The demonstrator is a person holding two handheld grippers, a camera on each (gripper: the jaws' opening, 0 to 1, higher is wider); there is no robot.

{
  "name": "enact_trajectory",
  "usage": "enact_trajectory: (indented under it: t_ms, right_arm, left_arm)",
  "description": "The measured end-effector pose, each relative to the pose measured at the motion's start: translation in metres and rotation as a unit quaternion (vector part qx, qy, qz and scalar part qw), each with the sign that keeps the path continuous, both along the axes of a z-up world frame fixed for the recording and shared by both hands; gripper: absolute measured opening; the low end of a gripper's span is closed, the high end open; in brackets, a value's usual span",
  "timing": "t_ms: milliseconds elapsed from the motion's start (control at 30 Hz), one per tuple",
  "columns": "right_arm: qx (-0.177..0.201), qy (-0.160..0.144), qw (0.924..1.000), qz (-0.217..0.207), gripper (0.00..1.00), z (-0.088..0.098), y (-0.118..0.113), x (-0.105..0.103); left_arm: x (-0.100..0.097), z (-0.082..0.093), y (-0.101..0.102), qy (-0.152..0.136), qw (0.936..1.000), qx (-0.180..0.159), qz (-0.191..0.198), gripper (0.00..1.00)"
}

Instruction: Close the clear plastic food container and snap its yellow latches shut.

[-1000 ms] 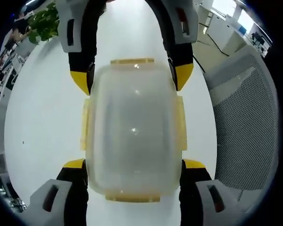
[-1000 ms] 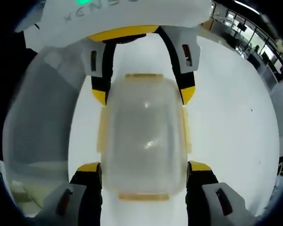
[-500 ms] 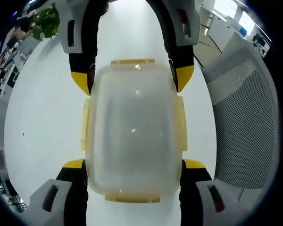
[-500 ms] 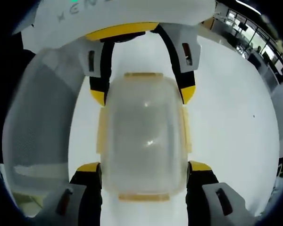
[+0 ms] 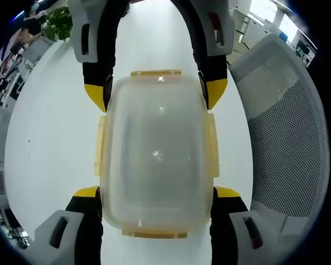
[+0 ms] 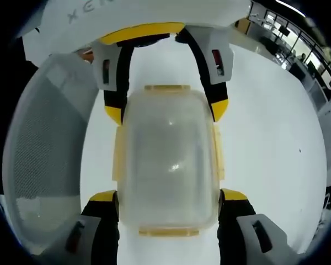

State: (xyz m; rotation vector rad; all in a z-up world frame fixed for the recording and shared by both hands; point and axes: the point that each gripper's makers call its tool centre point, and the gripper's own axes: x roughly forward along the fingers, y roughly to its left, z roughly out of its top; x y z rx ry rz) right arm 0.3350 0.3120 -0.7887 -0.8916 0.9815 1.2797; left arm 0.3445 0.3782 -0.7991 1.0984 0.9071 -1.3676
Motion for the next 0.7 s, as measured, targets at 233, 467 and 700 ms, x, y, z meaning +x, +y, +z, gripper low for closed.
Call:
enact_trajectory:
  t_ms: [233,467,700]
  right_arm:
    - [-0.002,0.000,1.0000,-0.006,0.73,0.000,0.018,0.002]
    - [-0.014,-0.001,0.9999,-0.007,0.73,-0.001,0.036,0.005]
    - [-0.010,-0.005,0.9999,-0.007,0.74,-0.001,0.056,0.004]
  left_arm:
    - [0.002,0.000,0.018,-0.002,1.0000,0.003,-0.002,0.80]
    - [0.005,-0.001,0.035,-0.003,1.0000,0.000,0.000,0.81]
    - [0.005,0.000,0.057,-0.005,1.0000,-0.004,0.004,0.81]
